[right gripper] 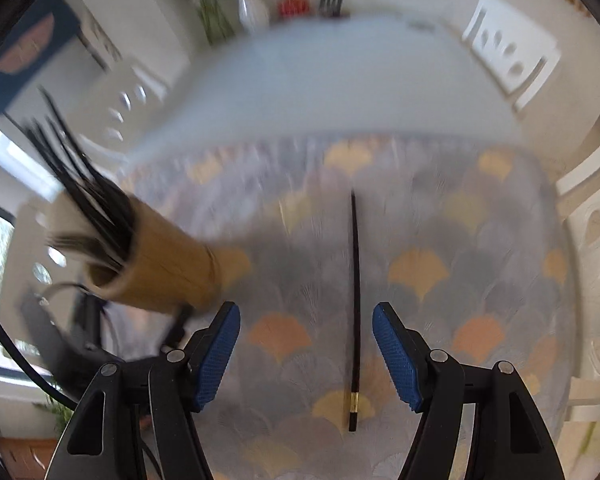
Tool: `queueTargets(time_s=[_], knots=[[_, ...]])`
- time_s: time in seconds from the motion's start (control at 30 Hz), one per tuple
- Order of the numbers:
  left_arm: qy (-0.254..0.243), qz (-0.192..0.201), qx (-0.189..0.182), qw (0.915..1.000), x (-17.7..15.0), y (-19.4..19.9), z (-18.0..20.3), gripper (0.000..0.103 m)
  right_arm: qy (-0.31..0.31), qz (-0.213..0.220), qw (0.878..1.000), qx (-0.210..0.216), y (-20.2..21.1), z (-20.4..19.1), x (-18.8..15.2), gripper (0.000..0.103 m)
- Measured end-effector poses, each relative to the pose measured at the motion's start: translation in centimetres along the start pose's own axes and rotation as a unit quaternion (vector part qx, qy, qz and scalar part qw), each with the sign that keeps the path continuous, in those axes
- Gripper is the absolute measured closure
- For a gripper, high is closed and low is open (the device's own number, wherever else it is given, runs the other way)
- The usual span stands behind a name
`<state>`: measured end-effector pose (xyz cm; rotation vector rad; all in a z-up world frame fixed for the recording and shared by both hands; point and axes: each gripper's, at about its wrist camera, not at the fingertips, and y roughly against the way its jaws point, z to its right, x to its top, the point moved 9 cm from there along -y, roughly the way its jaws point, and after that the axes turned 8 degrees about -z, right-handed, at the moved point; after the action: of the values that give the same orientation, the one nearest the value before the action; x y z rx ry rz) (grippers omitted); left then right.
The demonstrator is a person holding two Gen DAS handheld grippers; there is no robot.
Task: Organize utensils
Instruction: 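Move the right gripper to the remaining black chopstick and grasp it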
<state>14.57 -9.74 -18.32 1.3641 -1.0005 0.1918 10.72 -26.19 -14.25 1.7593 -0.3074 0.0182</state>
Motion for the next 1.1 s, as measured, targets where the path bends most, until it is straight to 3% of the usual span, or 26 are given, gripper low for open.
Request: queueTargets(time_s=[0.1,0.23,0.4,0.53,1.0,1.1], knots=[[0.000,0.001,0.000,1.0000,0.0,0.1,0.0,0.008,0.015,-0.053,0.998,-0.016,-3.6,0.3,-0.7,0.046],[0.002,0.000,-0.002,1.0000,0.0,0.1,0.0,0.008,0.019,-0.072,0.997,-0.037,-5.4,1.4,-0.7,0.046],[0.001,0.000,-0.003,1.0000,0.1,0.1,0.0,0.008,0.005,-0.086,0.996,-0.030,-6.3,1.9,-0.5,0.046],[0.002,0.000,-0.004,1.0000,0.1,0.2,0.0,0.008,-0.009,-0.123,0.992,-0.007,-7.2,2.0,-1.0,0.046],[0.002,0.000,-0.004,1.0000,0.1,0.2,0.0,0.008,-0.021,-0.124,0.991,-0.037,-8.0,3.8,0.2,0.047],[0.002,0.000,-0.005,1.0000,0.1,0.2,0.0,0.008,-0.032,-0.128,0.991,-0.028,-8.4,4.2,0.5,0.052]])
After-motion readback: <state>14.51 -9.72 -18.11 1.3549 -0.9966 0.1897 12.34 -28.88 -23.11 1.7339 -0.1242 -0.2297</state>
